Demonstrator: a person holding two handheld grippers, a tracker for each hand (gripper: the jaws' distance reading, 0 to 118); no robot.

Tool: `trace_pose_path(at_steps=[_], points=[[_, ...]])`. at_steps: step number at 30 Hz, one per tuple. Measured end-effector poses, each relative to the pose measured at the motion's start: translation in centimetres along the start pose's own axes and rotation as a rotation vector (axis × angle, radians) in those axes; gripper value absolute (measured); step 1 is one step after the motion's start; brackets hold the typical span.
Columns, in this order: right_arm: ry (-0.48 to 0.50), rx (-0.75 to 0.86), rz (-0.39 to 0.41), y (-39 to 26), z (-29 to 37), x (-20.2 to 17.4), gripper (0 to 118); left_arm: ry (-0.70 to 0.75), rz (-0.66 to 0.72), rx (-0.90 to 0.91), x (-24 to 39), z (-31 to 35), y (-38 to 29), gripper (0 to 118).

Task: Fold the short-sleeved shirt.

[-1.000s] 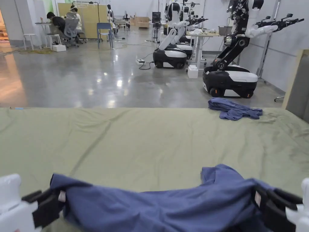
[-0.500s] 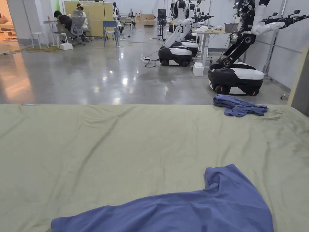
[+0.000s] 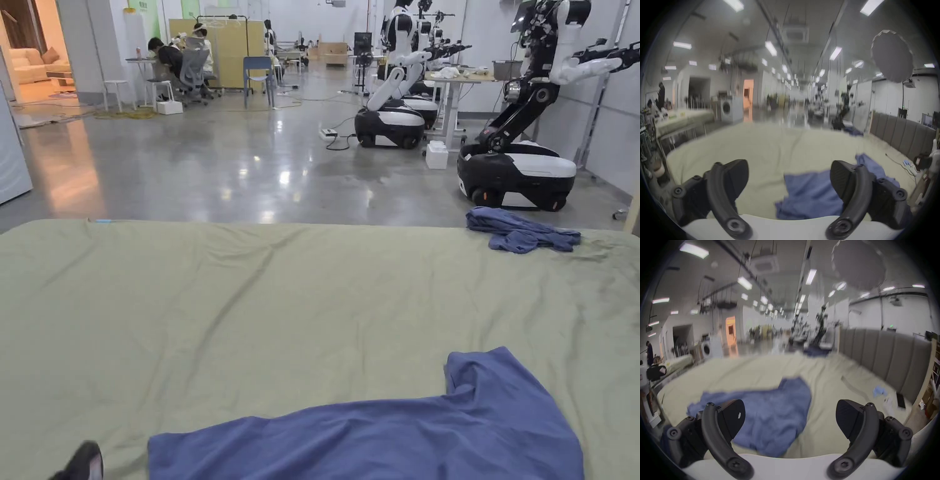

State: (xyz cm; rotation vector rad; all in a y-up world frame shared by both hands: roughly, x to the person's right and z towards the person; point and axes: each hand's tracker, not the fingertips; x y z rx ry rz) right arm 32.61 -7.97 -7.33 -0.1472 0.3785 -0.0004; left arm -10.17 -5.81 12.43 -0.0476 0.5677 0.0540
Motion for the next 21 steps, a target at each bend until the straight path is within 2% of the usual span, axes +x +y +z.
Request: trace_pose_path(at_steps=[3,5,6,7,8,9,10,11,16,19,21], points=[[-0.002,0.206,-0.036,2.6,1.7,-0.2,115,-0.011,0.028,0.175,0.7,1.5,2.1,118],[-0.002,0.271,-0.032,3.5,1.6,-1.2,114,-0.070,0.061,0.247,1.0,1.6,2.4,118],[0.015,0.280,-0.016,3.8,1.5,-1.7,109,-0.074,0.062,0.248,1.3,1.4,2.5,118],[0.027,0.275,-0.009,3.9,1.3,-2.1,85,-0.071,0.050,0.224,1.7,1.1,2.5,118],[0.030,0.273,-0.008,3.9,0.9,-2.6,47,-0.080,0.030,0.210,2.1,0.6,2.3,113],[0.030,0.275,-0.011,3.9,0.5,-3.2,9,-0.089,0.006,0.209,2.5,0.4,2.0,92],[0.016,0.293,-0.020,3.6,0.4,-3.6,5,-0.080,-0.005,0.207,3.0,0.1,1.7,25],[0.060,0.282,-0.024,3.7,0.2,-3.7,5,-0.068,-0.010,0.197,3.2,-0.4,1.4,0],[0.097,0.241,-0.005,3.6,-1.4,-4.6,5,-0.174,0.045,0.046,1.9,-4.9,2.1,0],[0.107,0.222,-0.005,3.5,-2.7,-4.6,5,-0.199,0.057,-0.196,0.7,-12.3,2.8,0],[0.119,0.208,-0.013,3.2,-3.6,-4.6,5,-0.231,0.068,-0.431,0.0,-18.5,1.7,0]])
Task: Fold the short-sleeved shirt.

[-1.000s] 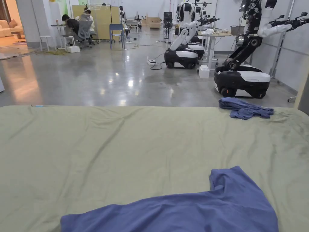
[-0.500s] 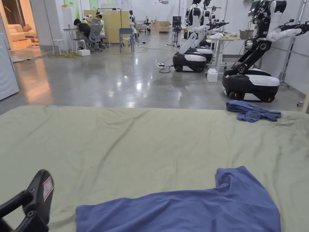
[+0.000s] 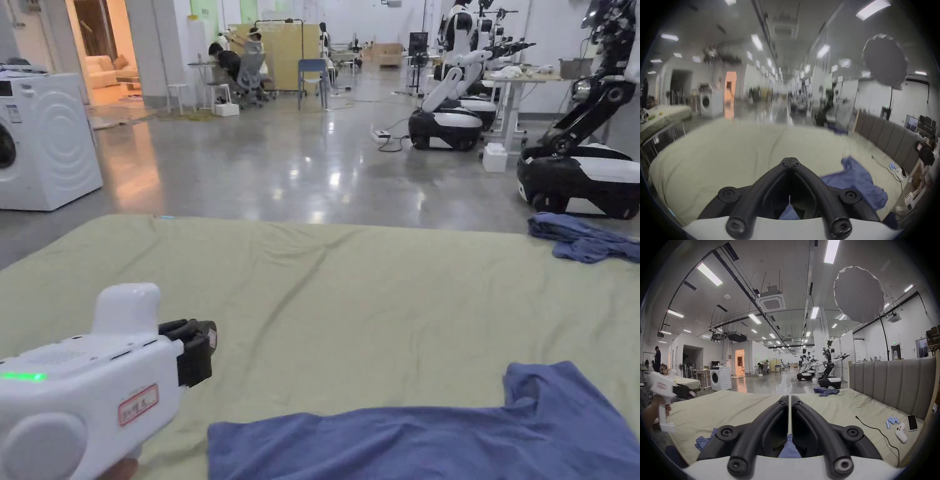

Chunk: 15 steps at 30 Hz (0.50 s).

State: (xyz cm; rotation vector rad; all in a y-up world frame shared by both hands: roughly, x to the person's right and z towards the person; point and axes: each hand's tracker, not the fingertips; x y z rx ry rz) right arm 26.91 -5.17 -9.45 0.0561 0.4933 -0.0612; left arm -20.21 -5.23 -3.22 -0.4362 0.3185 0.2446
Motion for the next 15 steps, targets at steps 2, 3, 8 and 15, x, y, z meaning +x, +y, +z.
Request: trace_pose_path(at_steps=[2,3,8,15], points=[[0.010,-0.019,-0.003,-0.5,-0.8,-0.1,5,0.040,0.016,-0.233,-1.7,-5.8,0.1,2],[0.011,-0.029,0.000,-0.8,-1.2,-0.1,5,0.077,0.029,-0.318,-2.9,-8.7,-0.7,23],[0.027,-0.111,0.005,-2.8,-3.0,0.2,5,0.143,0.066,-0.571,-6.4,-17.0,-5.5,108],[0.026,-0.194,0.004,-5.2,-4.8,0.8,5,0.193,0.058,-0.560,-5.3,-17.4,-8.0,102]])
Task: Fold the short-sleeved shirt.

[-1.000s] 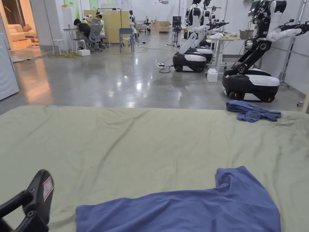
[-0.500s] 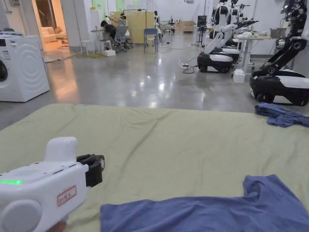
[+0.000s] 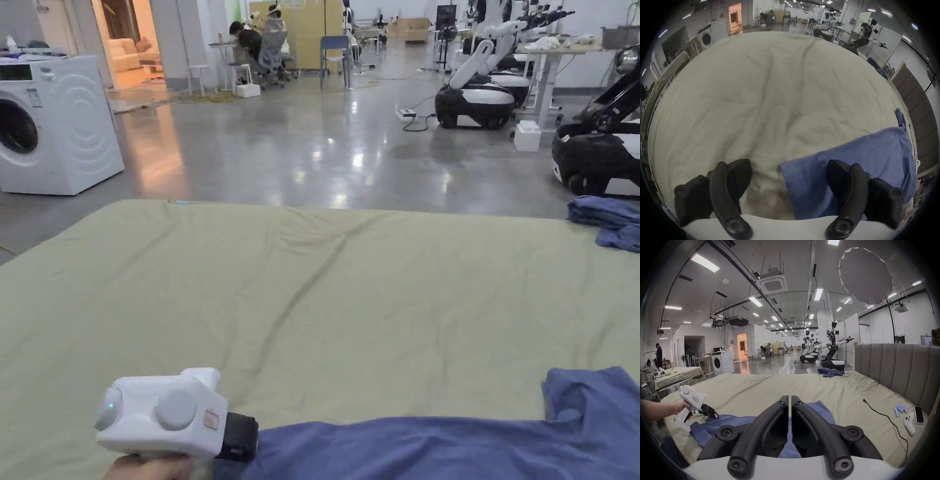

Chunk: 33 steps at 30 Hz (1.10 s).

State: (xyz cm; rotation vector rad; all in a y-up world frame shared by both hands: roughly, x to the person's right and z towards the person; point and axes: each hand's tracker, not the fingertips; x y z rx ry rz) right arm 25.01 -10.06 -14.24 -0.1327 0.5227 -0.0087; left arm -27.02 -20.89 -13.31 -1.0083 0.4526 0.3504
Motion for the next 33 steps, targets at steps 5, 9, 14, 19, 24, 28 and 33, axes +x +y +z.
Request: trace_pose_path(at_steps=[5,9,14,19,24,28,33], points=[[0.012,-0.030,-0.014,-0.5,-1.0,0.4,5,0.028,-0.126,0.070,2.2,2.0,-0.6,4],[0.025,-0.066,-0.002,0.6,-3.2,2.2,5,-0.030,-0.107,0.164,2.5,4.7,-0.3,3],[0.023,-0.379,-0.130,1.8,-12.6,9.5,118,-0.068,-0.125,0.244,3.4,8.7,-0.8,3],[-0.054,-0.670,-0.154,-2.7,-20.5,15.3,118,-0.081,-0.139,0.263,3.8,8.6,-0.9,3],[-0.053,-0.881,-0.201,-8.2,-23.8,16.0,108,-0.104,-0.142,0.240,5.0,8.2,-1.4,3],[-0.090,-0.844,0.035,-9.0,-23.6,12.9,88,-0.123,-0.139,0.233,5.7,8.2,-1.4,3],[-0.047,-0.672,-0.041,-7.3,-21.7,11.8,4,-0.136,-0.147,0.280,6.5,9.5,-2.1,3]])
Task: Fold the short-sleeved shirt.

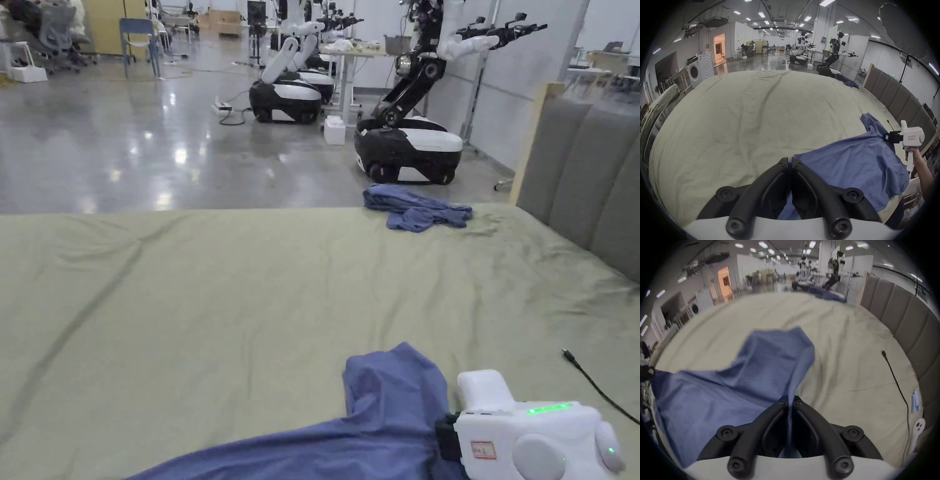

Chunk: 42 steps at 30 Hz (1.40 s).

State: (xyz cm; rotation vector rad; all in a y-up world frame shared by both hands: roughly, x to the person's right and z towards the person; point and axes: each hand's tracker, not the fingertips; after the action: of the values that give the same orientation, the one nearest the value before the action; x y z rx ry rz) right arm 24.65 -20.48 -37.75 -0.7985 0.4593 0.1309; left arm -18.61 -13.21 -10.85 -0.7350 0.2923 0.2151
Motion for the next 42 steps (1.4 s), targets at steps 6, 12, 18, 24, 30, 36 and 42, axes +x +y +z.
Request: trace_pose_path(at_steps=[6,12,18,24,30,36,42], points=[[0.106,0.338,-0.175,-3.1,6.7,-1.4,4,0.053,0.037,0.242,0.4,5.0,-1.8,3],[0.100,0.716,-0.164,-7.7,16.9,-5.8,4,0.187,0.099,0.614,1.9,10.5,-5.8,3],[0.096,0.991,-0.204,-12.4,24.6,-9.8,4,0.233,0.079,0.910,5.1,13.9,-10.4,3],[0.062,1.073,-0.171,-13.6,29.6,-11.9,4,0.232,0.069,1.061,7.2,17.6,-12.3,3],[0.121,1.051,-0.145,-9.0,29.2,-11.3,4,0.172,0.076,1.038,6.6,17.6,-8.4,3],[0.197,1.022,-0.142,3.2,23.4,-8.8,4,0.047,0.061,0.941,4.4,12.7,3.9,3],[0.168,1.040,-0.093,18.4,19.6,-6.9,4,0.033,0.104,0.900,2.0,7.6,19.0,2]])
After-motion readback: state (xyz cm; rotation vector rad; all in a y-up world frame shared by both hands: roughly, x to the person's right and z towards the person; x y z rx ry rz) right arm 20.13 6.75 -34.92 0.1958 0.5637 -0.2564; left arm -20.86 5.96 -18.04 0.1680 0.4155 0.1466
